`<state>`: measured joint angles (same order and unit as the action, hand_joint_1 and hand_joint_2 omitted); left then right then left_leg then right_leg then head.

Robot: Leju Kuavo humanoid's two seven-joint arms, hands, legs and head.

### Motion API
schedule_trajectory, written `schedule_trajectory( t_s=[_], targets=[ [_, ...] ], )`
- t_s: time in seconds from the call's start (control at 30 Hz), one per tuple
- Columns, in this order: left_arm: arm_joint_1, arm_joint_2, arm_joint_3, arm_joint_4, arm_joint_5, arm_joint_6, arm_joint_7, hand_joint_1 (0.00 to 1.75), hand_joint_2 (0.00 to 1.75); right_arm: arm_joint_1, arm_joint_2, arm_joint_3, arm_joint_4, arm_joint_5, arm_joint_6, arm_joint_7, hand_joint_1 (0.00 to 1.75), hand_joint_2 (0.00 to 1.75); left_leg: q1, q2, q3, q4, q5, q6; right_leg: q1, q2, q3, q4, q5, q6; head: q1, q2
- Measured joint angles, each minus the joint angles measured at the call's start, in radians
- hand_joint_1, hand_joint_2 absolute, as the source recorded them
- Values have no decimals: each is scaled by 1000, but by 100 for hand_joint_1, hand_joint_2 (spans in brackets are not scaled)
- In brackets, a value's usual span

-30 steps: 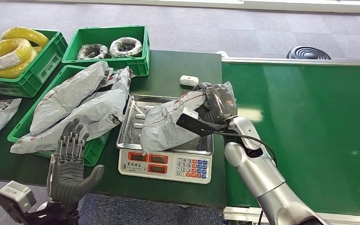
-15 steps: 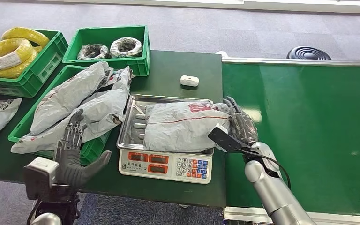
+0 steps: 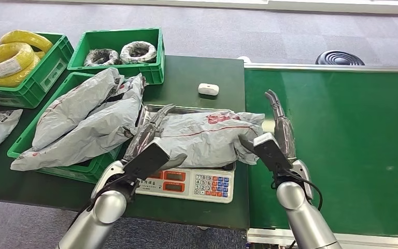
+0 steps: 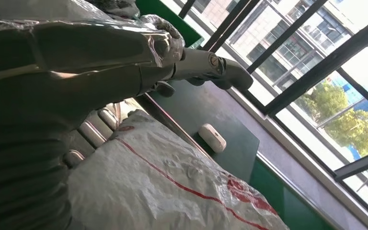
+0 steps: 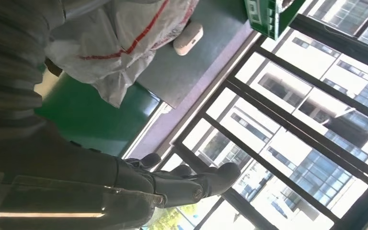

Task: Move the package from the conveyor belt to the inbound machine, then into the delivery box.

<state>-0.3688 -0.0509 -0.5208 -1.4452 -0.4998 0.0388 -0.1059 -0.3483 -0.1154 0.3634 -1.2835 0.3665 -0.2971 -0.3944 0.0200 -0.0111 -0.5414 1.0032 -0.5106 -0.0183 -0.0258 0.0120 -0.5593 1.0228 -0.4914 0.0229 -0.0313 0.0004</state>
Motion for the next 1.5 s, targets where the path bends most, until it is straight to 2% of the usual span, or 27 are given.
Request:
schedule_trajectory(
  t_s=[0.23,0.47,0.57,0.7,0.83,0.87,0.9,1.0,1.07,1.27,1.5],
  targets=[
    [-66,-4,-80,83,-3,-23,41,0,175,28,-25,-43,-130,-73,-33,-37,0,175,0,0,-1,0,0,0,0,0,-1,0,0,0,0,0],
    [-83,-5,-102,116,-3,-25,49,0,175,39,-36,-59,-177,-80,-40,-44,0,175,0,0,0,0,0,0,0,0,-1,0,0,0,0,0],
    [-90,-12,-110,140,-8,-40,81,0,175,55,-40,-75,-216,-110,-88,-73,0,175,0,0,-1,0,0,0,0,0,-1,0,0,0,0,0],
    [-101,-35,-118,228,-26,-70,138,0,175,90,-55,-123,-352,-145,-172,-100,0,175,-1,0,-2,0,0,0,-1,0,-1,0,0,0,0,0],
    [-136,-72,-120,380,-56,-60,170,0,175,110,-68,-166,-490,-154,-214,-100,0,175,-1,0,-1,0,0,0,-1,0,-1,0,0,0,0,0],
    [-147,-81,-120,418,-61,-53,174,5,175,114,-70,-169,-513,-151,-222,-101,0,175,-1,0,-1,0,0,0,-1,0,-1,0,0,0,0,0],
    [-160,-89,-120,458,-63,-47,178,38,175,119,-71,-170,-533,-148,-229,-101,0,175,-1,0,0,0,0,0,-1,0,0,0,0,0,0,0],
    [-200,-110,-111,569,-58,-27,181,152,175,127,-72,-169,-564,-149,-248,-100,0,175,-1,0,3,-1,0,0,-1,0,4,0,0,0,0,0],
    [-222,-120,-104,623,-57,-12,176,164,175,129,-73,-169,-566,-158,-254,-99,0,175,-1,-1,7,-1,0,0,-1,-1,9,0,-1,0,0,0],
    [-279,-132,-77,738,-69,15,167,171,175,140,-69,-166,-566,-165,-261,-102,0,175,-1,0,17,-2,-1,1,-1,-1,20,-1,1,0,0,0],
    [-312,-140,-49,772,-63,23,162,170,175,143,-65,-165,-577,-162,-251,-102,0,175,-1,0,21,-2,1,1,-1,-1,24,-1,2,0,0,0]
  ],
)
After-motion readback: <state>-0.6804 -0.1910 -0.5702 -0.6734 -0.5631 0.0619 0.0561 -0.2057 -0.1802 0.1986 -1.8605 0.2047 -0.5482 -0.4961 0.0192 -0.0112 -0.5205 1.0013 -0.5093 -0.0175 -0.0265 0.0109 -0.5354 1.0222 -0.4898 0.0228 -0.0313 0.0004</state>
